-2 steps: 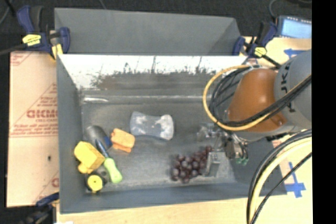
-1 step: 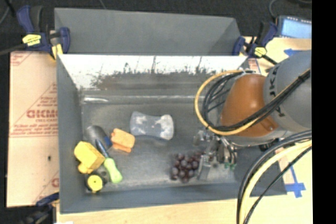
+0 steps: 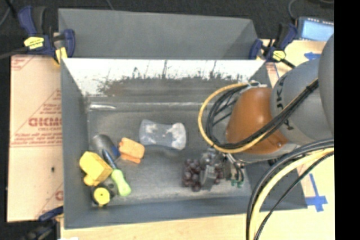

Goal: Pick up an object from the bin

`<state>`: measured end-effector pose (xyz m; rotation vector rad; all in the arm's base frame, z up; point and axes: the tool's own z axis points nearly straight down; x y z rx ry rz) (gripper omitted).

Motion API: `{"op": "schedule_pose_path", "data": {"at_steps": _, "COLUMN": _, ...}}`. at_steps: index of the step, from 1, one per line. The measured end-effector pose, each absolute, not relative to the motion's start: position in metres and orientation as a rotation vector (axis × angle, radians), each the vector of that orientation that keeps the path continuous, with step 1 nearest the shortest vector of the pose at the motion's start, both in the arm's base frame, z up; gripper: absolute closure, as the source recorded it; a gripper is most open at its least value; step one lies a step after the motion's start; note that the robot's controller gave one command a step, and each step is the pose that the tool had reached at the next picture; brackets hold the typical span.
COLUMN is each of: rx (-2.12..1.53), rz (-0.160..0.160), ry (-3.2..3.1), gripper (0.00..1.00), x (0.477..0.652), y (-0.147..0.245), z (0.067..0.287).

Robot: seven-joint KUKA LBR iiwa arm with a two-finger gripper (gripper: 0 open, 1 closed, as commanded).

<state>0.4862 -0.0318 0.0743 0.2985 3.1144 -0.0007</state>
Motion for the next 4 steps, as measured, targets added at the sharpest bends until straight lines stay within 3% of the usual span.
{"op": "schedule_pose_path", "data": {"at_steps": 1, "rx": 0.296, "rz": -0.001, "ry": 3.115, "gripper": 1.00, "x": 0.486, "y": -0.032, "z": 0.074}}
{"op": "schedule_pose_path", "data": {"at_steps": 2, "rx": 0.318, "rz": -0.002, "ry": 3.111, "gripper": 1.00, "x": 0.491, "y": -0.022, "z": 0.163}}
{"op": "schedule_pose_path", "data": {"at_steps": 3, "rx": 0.317, "rz": -0.003, "ry": 3.111, "gripper": 1.00, "x": 0.491, "y": -0.022, "z": 0.163}}
{"op": "schedule_pose_path", "data": {"at_steps": 4, "rx": 0.259, "rz": -0.003, "ry": 3.112, "gripper": 1.00, "x": 0.502, "y": -0.002, "z": 0.304}}
